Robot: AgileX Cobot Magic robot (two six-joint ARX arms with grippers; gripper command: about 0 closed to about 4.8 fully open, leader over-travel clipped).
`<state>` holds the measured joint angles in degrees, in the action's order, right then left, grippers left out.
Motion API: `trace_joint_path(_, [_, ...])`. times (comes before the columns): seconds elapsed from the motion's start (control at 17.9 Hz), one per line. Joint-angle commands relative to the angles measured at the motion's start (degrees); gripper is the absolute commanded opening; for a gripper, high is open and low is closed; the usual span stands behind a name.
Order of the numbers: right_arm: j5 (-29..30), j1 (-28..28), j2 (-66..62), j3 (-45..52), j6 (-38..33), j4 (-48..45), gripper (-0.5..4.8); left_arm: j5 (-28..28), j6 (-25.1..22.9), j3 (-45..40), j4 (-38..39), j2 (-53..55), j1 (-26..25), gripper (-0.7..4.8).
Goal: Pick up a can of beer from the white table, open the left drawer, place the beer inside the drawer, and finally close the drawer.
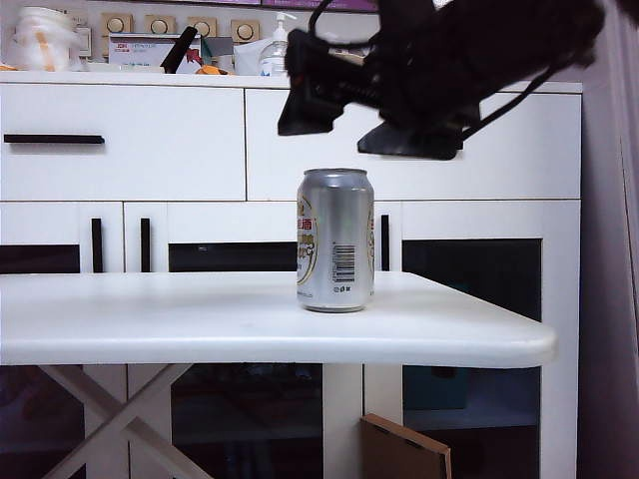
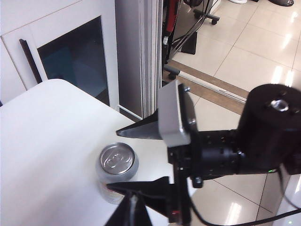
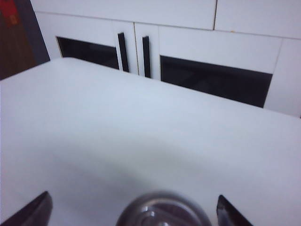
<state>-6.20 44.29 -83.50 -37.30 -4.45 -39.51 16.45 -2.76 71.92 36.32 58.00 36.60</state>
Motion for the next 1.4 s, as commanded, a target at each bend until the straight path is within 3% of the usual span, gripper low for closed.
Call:
trace_joint_path(0.06, [-0.3,-0.7,-2.3,-0.2,-0.2,-3.0,4.79,0.3,0.2,0.3,0.1,-0.2,0.1,-0.06])
trace_joint_path(0.9, [-1.4,-1.3,-14.9,-0.3,-3.1,-10.4,4.79,0.3,0.2,0.3,1.4,-0.2,0.1,-0.06])
trace_joint_path(0.95, [-2.3,-1.5,-14.9,-0.3,-3.1,-10.5,4.32,0.3,0.2,0.3,1.4,-0.2,0.1,-0.06])
trace_joint_path(1.01, [-2.3,-1.5,-14.9,-0.5,-3.1,-10.4,3.09,0.3,0.2,0.3,1.4,-0.2,0.1,-0.06])
trace_joint_path(1.06, [-2.7,-1.5,-14.8,-0.6,-3.1,-10.6,2.38,0.3,0.2,0.3,1.4,-0.2,0.1,-0.06])
trace_joint_path(1.12, [-2.9,-1.4,-14.8,-0.6,-3.1,-11.1,1.97,0.3,0.2,0.2,1.4,-0.2,0.1,-0.06])
trace_joint_path(1.4, [-2.7,-1.4,-7.6,-0.6,-3.0,-7.4,1.98,0.2,0.2,0.3,1.3,-0.2,0.1,-0.06])
